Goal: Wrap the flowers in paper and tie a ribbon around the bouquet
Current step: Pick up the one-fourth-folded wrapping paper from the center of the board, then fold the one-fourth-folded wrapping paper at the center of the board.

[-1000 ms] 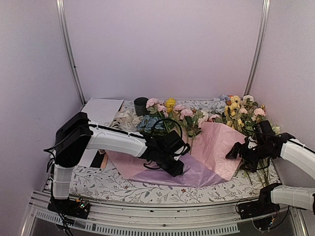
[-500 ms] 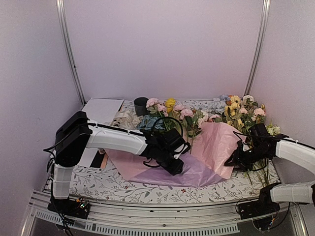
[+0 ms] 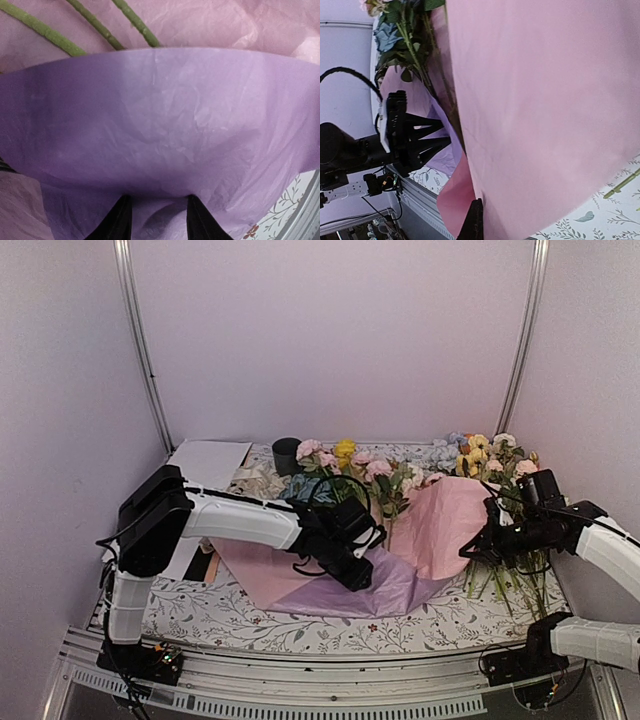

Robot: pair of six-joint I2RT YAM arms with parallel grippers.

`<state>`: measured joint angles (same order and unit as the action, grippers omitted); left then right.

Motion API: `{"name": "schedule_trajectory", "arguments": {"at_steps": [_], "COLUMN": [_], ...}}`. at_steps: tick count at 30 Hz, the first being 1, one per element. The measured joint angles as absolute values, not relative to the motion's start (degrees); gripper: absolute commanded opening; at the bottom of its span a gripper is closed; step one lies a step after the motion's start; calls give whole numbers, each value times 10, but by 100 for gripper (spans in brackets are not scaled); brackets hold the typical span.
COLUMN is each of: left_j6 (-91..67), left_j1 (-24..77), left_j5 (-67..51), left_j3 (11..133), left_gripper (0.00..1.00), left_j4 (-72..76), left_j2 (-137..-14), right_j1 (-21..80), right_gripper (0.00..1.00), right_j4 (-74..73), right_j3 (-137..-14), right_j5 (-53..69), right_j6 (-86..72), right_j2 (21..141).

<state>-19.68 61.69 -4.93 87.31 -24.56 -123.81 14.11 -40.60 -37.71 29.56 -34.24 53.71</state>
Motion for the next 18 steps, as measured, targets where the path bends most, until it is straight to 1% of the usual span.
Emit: {"name": "schedule_trajectory", "arguments": {"at_steps": [5, 10, 18], "left_j6": [-197, -201, -213], "left_j1": [612, 606, 595], "left_j5": [-60, -74, -97], "left_j3": [875, 873, 855], "left_gripper": [38, 38, 38], "left_j4": [-240, -229, -185], "left_j2": [-1244, -1245, -1245], "right_j1": [211, 313, 376], "right_gripper": [0, 0, 0], "right_j4": [-355, -292, -170], "right_j3": [-394, -439, -456], "right_j5": [313, 318, 328], "right_j6": [-357, -374, -405], "right_j2": [548, 618, 702]}}
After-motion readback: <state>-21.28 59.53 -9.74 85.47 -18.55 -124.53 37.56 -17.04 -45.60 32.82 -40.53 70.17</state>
